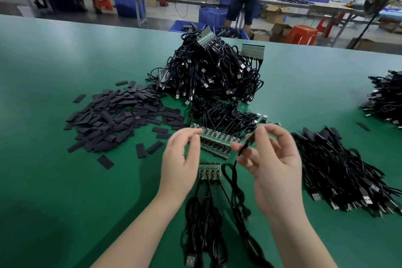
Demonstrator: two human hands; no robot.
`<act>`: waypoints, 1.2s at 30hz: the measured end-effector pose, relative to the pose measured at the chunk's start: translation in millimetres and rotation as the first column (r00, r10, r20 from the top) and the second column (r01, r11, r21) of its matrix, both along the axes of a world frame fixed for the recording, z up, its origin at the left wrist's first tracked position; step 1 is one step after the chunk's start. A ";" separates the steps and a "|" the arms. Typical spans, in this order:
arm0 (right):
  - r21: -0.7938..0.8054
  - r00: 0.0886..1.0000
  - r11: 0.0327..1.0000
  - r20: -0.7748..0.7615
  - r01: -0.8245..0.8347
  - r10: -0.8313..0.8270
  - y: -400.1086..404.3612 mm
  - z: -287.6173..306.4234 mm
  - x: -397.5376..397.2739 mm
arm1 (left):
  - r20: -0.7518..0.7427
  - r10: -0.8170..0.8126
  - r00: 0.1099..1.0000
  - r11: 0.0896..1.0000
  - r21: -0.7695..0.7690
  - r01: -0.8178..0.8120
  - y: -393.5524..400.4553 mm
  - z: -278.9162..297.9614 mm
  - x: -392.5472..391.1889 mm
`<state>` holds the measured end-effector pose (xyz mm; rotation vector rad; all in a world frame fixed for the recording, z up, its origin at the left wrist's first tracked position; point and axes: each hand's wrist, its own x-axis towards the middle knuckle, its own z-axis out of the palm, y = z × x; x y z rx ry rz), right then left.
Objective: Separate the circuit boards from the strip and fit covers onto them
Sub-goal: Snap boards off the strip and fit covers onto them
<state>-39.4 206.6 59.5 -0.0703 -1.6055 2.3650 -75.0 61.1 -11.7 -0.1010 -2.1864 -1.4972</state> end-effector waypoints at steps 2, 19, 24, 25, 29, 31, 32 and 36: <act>0.024 0.995 1.000 -0.102 0.009 -0.007 -2.0 7.2 -6.0 | -0.046 0.042 0.998 0.994 0.098 -0.037 -6.7 4.0 0.2; 0.491 0.962 0.856 -0.116 -0.160 0.246 -55.9 -11.5 -51.9 | -0.206 0.201 0.958 0.960 0.236 -0.150 -18.2 11.2 -3.7; 0.981 0.892 0.035 0.160 -0.192 0.422 -83.7 -46.3 -83.4 | -0.211 0.435 0.876 0.869 0.353 -0.346 -42.7 12.9 -14.3; 0.978 0.859 -0.110 0.206 -0.175 0.468 -91.9 -51.3 -86.8 | -0.193 0.444 0.875 0.863 0.356 -0.359 -45.6 11.5 -15.8; 0.937 0.789 -0.341 0.263 -0.072 0.555 -112.7 -56.2 -93.1 | -0.179 0.452 0.874 0.855 0.368 -0.367 -51.2 5.6 -19.2; 0.926 0.799 -0.373 0.264 -0.053 0.540 -116.9 -55.8 -96.2 | -0.181 0.470 0.864 0.848 0.364 -0.385 -54.0 3.2 -21.0; 0.923 0.809 -0.382 0.258 -0.046 0.528 -118.3 -55.1 -98.7 | -0.179 0.478 0.860 0.841 0.376 -0.389 -55.0 1.9 -22.0; 0.934 0.833 -0.297 0.320 -0.198 0.452 -119.5 -47.4 -107.3 | -0.169 0.488 0.857 0.814 0.442 -0.376 -56.6 2.0 -23.4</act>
